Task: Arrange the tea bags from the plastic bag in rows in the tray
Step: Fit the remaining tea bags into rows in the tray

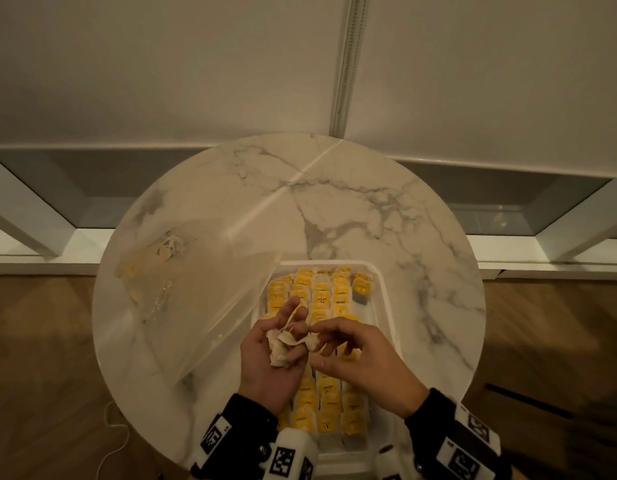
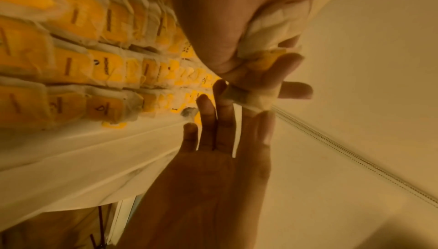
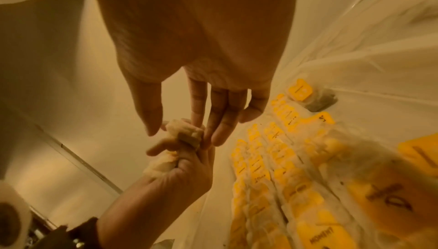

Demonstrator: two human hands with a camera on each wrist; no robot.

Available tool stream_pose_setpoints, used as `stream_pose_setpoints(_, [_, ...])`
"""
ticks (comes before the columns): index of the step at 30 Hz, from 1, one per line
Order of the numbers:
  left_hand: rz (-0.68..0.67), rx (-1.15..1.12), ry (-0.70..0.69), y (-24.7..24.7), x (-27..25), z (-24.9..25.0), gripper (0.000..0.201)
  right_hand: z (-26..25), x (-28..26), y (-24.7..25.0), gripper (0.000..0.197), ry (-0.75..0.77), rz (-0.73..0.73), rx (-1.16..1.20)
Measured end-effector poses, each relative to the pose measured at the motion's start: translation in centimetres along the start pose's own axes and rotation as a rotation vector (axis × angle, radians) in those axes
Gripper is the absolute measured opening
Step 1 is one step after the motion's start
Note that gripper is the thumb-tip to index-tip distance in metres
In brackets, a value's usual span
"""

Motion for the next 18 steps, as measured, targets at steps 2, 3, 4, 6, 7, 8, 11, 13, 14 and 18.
stream_pose_setpoints(2, [0.007, 0.023, 0.001, -0.2, 0.3, -0.3, 0.028, 0.2, -0.3, 0.2, 0.027, 0.027, 0.062, -0.014])
stream_pose_setpoints(3, [0.014, 0.033, 0.001, -0.4, 0.3, -0.5, 0.027, 0.4, -0.3, 0.4, 0.019, 0.033, 0.097, -0.011])
stream_pose_setpoints(4, [0.025, 0.047, -0.002, -0.4, 0.4, -0.6, 0.027, 0.7, -0.4, 0.6, 0.013, 0.032, 0.129, 0.014])
stream_pose_setpoints(6, [0.061, 0.1, -0.018, -0.6, 0.5, -0.4, 0.028, 1.2, -0.5, 1.1, 0.007, 0.007, 0.187, 0.125])
stream_pose_setpoints(7, [0.084, 0.136, -0.028, -0.6, 0.5, -0.2, 0.028, 1.6, -0.6, 1.4, 0.005, -0.017, 0.221, 0.205])
stream_pose_setpoints(8, [0.105, 0.174, -0.04, -0.5, 0.6, 0.1, 0.029, 1.9, -0.9, 1.6, 0.003, -0.045, 0.247, 0.287])
stream_pose_setpoints(11, [0.152, 0.301, -0.071, -0.5, 0.8, 1.0, 0.029, 2.6, -1.7, 1.9, 0.006, -0.126, 0.318, 0.501])
stream_pose_setpoints(13, [0.181, 0.442, -0.089, -0.4, 0.9, 1.3, 0.026, 3.2, -2.1, 1.9, 0.007, -0.175, 0.394, 0.7])
stream_pose_setpoints(14, [0.19, 0.546, -0.1, -0.4, 0.8, 1.3, 0.025, 3.5, -2.2, 1.9, 0.009, -0.191, 0.43, 0.79])
stream_pose_setpoints(18, [0.162, 1.003, -0.183, -2.0, 0.3, 0.1, 0.018, 4.3, -2.5, 1.9, 0.011, -0.21, 0.471, 0.837])
Point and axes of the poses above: each hand's wrist, its own x-axis towards the middle knuckle, its own y-axis out of the back of the hand, z = x × y, the point moved 7 cm from there along x, towards the middle knuckle, and after that the axes turned 10 degrees about y, right-handed, at the moved point
